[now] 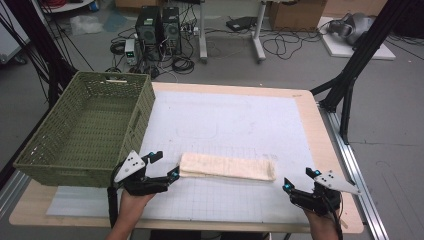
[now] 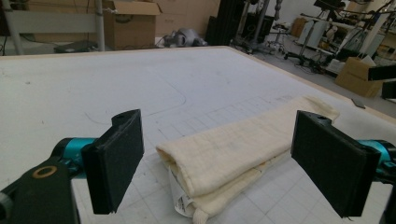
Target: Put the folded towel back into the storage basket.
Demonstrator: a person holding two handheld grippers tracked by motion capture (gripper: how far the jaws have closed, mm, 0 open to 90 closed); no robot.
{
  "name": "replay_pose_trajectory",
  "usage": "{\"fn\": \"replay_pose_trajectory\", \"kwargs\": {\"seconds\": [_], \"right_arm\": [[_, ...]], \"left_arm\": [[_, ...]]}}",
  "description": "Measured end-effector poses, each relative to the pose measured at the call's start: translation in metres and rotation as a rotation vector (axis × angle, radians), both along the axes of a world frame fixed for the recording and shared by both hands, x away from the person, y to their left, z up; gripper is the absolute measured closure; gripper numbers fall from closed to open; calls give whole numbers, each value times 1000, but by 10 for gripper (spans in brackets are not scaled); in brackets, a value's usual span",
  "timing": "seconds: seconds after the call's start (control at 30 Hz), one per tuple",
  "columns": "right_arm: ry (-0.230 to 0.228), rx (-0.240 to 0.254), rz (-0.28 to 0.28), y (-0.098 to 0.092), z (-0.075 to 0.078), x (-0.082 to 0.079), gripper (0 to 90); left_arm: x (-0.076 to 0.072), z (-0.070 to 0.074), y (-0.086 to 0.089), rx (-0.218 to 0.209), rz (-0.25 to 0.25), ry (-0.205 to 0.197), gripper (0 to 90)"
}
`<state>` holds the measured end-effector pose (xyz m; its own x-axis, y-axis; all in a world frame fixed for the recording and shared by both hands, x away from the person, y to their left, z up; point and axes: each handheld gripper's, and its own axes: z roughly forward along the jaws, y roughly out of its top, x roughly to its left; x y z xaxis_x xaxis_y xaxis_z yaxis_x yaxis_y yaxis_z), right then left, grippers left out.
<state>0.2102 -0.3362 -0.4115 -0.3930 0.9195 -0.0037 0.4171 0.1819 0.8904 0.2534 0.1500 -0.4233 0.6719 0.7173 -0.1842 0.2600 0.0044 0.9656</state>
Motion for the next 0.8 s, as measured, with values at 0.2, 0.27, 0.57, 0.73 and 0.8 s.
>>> {"fn": "replay_pose_trajectory", "kwargs": {"seconds": [0.2,0.27,0.57,0.73,0.8], "right_arm": [[-2,-1,8,-1,0,0,157],[0,3,7,-1,0,0,157],[13,5,15,-6,-3,1,157],[15,14,5,-10,-2,-2,157],[12,14,3,-11,-2,-1,157]], "left_arm": [[0,0,1,-8,-6,-1,170],[0,0,-1,-8,-3,0,166],[7,-4,-7,2,-9,21,165],[9,-5,-10,12,-18,30,166],[9,-4,-10,17,-19,32,166]]}}
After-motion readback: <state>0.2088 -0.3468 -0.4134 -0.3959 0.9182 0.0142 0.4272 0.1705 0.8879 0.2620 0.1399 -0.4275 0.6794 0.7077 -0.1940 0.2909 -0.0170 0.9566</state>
